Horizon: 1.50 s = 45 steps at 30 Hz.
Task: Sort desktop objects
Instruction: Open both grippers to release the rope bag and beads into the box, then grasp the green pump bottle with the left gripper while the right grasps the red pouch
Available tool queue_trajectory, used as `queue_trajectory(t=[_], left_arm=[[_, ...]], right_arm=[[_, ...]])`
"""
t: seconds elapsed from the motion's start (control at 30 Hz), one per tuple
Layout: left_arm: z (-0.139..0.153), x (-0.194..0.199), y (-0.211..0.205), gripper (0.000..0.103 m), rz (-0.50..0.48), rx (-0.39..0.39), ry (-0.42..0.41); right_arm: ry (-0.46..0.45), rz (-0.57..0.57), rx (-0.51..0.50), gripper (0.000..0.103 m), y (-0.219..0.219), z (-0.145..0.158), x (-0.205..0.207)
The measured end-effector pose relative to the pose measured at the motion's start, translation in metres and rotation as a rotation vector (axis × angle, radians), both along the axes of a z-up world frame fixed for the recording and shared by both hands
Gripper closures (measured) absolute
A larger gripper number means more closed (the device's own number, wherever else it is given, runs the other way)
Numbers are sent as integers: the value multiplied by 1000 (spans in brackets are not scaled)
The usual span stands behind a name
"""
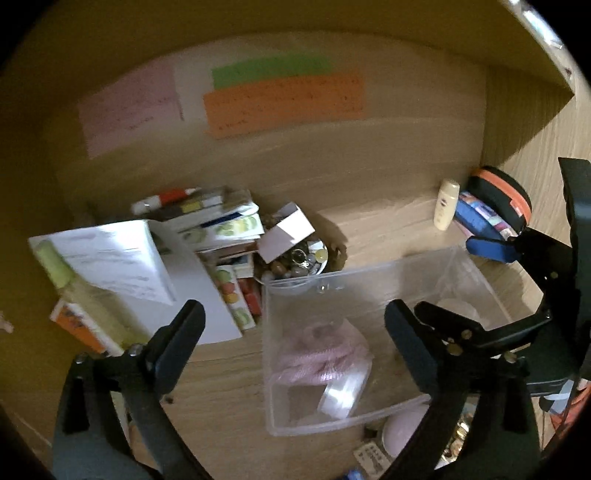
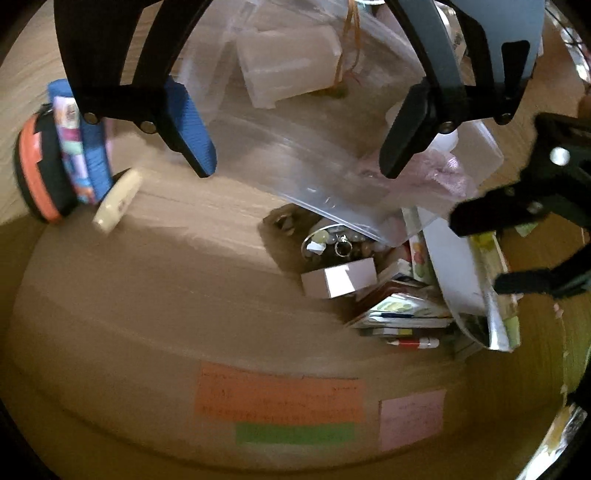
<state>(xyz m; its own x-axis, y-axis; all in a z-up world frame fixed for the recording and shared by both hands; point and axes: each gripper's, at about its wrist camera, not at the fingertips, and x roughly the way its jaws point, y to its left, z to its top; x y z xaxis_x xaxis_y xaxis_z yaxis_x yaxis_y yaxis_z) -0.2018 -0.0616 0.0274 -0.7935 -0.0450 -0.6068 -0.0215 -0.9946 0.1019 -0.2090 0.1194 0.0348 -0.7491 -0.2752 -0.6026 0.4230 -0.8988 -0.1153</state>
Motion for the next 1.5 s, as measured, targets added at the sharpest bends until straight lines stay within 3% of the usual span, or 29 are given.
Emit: queue_trajectory(t=[0.2, 0.3, 0.6, 1.03, 1.23, 1.5], left_arm=[[18, 35, -14, 1, 32, 49, 31], [26, 54, -21, 1, 52, 81, 48], [36, 108, -32, 0, 67, 87, 74], [-30, 155, -30, 0, 43, 150, -69], [-79, 159, -24, 0, -25, 266, -201], [-111, 156, -19, 0, -20, 251, -258]], right_arm=[[77, -7, 49, 14, 3, 22, 35], [87, 22, 35, 9, 11, 35, 54], [132, 12, 50, 4, 34, 56, 105], [142, 56, 72, 3, 36, 39, 155], [90, 93, 88, 3, 29, 15, 165], [-40, 143, 89, 3, 14, -29, 162]])
